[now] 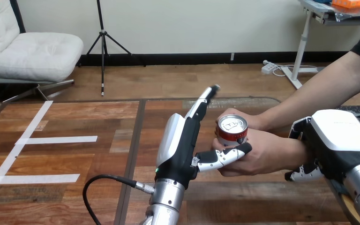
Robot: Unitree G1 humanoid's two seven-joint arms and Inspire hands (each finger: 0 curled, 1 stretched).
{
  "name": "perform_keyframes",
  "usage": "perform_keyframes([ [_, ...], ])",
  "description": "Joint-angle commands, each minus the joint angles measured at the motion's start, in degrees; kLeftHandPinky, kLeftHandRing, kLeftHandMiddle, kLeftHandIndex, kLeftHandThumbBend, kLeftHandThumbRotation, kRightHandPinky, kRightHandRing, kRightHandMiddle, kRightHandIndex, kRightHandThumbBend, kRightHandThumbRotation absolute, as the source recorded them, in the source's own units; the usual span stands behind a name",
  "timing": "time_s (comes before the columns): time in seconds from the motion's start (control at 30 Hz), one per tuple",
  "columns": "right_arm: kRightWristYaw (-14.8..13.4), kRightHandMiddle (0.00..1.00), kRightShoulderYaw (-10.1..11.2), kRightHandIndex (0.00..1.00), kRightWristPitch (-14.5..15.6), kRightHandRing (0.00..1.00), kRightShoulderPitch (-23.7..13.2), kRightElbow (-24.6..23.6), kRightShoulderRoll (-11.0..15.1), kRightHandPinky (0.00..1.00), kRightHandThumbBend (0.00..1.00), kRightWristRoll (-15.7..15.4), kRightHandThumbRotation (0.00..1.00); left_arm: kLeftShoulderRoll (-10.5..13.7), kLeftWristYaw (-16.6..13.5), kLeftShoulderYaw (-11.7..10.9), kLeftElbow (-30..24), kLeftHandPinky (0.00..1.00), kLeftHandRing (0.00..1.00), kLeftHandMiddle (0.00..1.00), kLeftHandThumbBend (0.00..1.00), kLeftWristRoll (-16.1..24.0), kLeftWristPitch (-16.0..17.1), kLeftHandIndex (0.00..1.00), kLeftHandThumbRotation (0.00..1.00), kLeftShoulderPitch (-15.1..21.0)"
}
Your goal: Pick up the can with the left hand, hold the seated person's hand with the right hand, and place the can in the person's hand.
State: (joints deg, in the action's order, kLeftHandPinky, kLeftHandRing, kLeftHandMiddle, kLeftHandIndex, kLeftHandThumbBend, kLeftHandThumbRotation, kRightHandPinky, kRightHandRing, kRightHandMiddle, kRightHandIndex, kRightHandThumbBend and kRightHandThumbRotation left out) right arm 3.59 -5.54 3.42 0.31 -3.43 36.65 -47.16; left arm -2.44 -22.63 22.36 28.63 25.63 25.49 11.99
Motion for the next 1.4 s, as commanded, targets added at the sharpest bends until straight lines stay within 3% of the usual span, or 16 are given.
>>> perform_keyframes([
  [0.0,0.16,0.41,1.68,0.47,0.28,0.34,-1.41,-0.12,1.51,0.27,0.87,0.52,0.0,-2.42,0.41,-0.13,-2.86,1.0,1.0,1.0,0.79,0.38,-1.02,1.0,0.38,2.59],
  [0.27,0.11,0.42,1.71,0.47,0.26,0.35,-1.45,-0.02,1.48,0.27,0.87,0.55,0.0,-2.18,0.7,0.04,-3.12,1.0,1.0,1.0,0.84,0.96,-1.89,1.0,0.44,2.55],
  [0.77,0.63,0.42,1.65,0.47,0.66,0.35,-1.4,-0.19,1.67,0.27,0.87,0.23,0.0,-2.56,0.19,-0.02,-2.88,1.0,1.0,1.0,0.83,1.49,-2.11,1.0,0.44,2.27],
  [0.9,2.09,0.43,1.04,0.49,1.14,0.36,-1.51,-0.35,2.47,0.28,0.89,-0.83,0.0,-2.63,0.13,-0.07,-2.87,1.0,1.0,1.0,0.83,1.45,-2.11,1.0,0.43,2.24],
  [1.0,3.95,0.47,0.78,0.54,2.11,0.39,-1.45,-1.07,2.74,0.3,0.92,-1.63,0.0,-2.61,0.0,-0.09,-2.87,1.0,1.0,1.0,0.82,1.51,-2.06,1.0,0.42,2.22],
  [1.1,6.15,0.57,0.74,0.62,3.09,0.49,-1.36,-1.88,2.83,0.37,0.93,-1.94,0.0,-2.66,-0.09,-0.15,-2.78,1.0,1.0,1.0,0.81,1.48,-2.06,1.0,0.42,2.23],
  [1.37,8.36,0.78,0.77,0.77,3.5,0.73,-1.22,-2.63,2.93,0.63,0.98,-1.93,0.0,-2.75,0.01,-0.32,-2.62,1.0,1.0,1.0,0.81,1.21,-2.13,1.0,0.41,2.3],
])
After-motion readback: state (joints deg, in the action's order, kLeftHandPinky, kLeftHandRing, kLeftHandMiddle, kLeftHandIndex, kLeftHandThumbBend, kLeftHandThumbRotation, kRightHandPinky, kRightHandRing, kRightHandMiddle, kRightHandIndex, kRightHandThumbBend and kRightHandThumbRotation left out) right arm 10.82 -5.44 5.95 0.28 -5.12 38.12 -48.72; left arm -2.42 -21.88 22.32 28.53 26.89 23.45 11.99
